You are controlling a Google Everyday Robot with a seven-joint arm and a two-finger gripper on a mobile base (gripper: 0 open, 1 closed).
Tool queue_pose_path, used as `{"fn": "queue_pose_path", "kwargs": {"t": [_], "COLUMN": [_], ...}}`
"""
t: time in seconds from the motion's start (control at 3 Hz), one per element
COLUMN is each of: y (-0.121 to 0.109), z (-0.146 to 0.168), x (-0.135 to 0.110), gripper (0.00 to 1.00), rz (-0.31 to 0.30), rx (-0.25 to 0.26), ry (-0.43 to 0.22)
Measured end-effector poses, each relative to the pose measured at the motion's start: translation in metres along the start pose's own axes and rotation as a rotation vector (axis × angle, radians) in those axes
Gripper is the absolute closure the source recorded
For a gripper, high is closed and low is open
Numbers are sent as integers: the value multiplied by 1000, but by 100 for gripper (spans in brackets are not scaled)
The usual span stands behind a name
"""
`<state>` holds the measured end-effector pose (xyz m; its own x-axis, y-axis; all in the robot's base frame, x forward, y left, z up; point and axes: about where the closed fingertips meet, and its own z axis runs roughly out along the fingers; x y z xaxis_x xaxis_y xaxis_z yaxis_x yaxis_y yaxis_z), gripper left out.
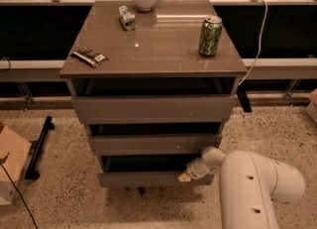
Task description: Open bottom drawer
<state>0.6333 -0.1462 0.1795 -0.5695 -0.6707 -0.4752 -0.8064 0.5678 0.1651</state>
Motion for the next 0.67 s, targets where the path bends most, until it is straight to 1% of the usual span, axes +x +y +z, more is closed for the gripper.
{"fn": "queue_pose_path", "kwargs": {"t": [0.33, 0.67], "y": [0, 1], "z": [-1, -3], "x": [-1, -2], "gripper": [88, 98], "rz": [0, 0], "rx": [0, 0], "ry": [0, 0]}}
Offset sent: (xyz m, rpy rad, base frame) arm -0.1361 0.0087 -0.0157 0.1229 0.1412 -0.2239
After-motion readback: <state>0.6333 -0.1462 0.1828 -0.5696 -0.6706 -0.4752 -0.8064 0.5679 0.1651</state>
